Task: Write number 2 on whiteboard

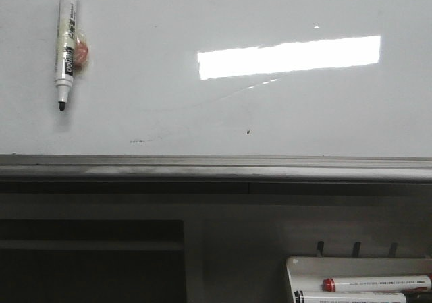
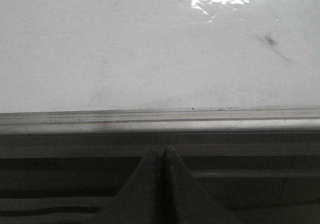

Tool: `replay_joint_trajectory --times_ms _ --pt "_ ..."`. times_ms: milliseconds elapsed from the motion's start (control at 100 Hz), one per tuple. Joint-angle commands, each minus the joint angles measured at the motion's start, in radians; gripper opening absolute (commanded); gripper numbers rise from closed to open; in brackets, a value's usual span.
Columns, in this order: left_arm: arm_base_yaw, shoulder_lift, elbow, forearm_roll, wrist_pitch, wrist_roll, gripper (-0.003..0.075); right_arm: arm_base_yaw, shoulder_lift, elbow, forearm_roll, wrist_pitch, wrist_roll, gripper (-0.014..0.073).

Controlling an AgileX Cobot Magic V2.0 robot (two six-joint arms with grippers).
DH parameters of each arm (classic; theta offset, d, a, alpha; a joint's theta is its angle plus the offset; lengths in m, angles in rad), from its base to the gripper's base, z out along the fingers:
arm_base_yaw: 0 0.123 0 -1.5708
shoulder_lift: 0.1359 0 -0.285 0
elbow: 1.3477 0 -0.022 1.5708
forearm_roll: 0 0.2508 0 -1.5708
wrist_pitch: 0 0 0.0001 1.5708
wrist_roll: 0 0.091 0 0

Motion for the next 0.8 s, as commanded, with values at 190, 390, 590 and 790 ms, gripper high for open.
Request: replay_joint_trajectory --times_ms 190,390,590,790 --pt "0.003 -0.028 0.011 -0.002 -0.074 -0.008 -0.002 -0.007 -0.021 0.025 -0.001 -0.014 -0.005 -0.0061" --pt "0.003 -0.028 0.011 -0.002 -0.082 -0.008 -0.002 -0.007 -0.021 0.025 -0.001 -0.014 -0.005 -0.0061" --pt "0.003 -0.028 0.011 -0.002 -0.151 -0.008 -0.002 -0.007 -0.021 0.023 -0.001 -0.026 -0.005 -0.0061" --pt "0.003 -0.028 0.011 -0.002 -0.253 -0.008 -0.002 -0.007 -0.021 0.023 -0.001 -0.087 -0.005 -0.0061"
